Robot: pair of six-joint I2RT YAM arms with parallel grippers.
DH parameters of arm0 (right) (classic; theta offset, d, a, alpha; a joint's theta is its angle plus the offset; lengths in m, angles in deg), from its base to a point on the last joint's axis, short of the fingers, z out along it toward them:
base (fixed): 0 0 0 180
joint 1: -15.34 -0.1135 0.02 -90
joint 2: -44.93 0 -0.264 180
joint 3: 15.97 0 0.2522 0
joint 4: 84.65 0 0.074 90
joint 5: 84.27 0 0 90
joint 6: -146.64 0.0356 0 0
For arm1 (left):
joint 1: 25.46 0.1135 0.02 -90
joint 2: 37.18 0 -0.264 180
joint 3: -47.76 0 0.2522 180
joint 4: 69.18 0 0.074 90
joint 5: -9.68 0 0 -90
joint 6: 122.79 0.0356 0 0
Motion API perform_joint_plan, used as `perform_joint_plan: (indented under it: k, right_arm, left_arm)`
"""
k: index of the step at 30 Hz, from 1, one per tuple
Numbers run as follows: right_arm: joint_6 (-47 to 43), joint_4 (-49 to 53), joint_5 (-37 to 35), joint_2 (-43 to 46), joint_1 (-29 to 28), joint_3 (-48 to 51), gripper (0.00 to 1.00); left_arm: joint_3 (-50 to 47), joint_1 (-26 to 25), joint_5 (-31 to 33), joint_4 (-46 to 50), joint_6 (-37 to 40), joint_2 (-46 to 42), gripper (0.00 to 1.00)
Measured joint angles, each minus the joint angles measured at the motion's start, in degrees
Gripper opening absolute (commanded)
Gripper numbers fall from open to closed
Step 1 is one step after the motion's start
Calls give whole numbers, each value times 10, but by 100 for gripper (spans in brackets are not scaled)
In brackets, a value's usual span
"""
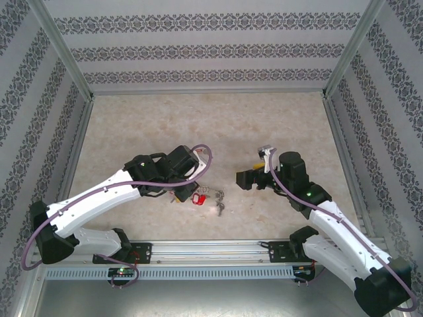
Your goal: Put the keys on the keyring
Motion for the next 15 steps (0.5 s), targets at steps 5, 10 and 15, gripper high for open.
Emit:
perform_joint_plan:
  k: [5,10,15]
  right_arm:
    - [-9,-42,62,13,-38,-1,91]
    - [-14,-93,107,9,-75,1,75]
    - [-21,-115,130,-15,-92,-3,56]
  left_arm:
    - [0,4,-39,-3,46,-1,0]
    - [0,8,-101,-31,95,-26,0]
    - [0,12,-141,-59,138,-48,0]
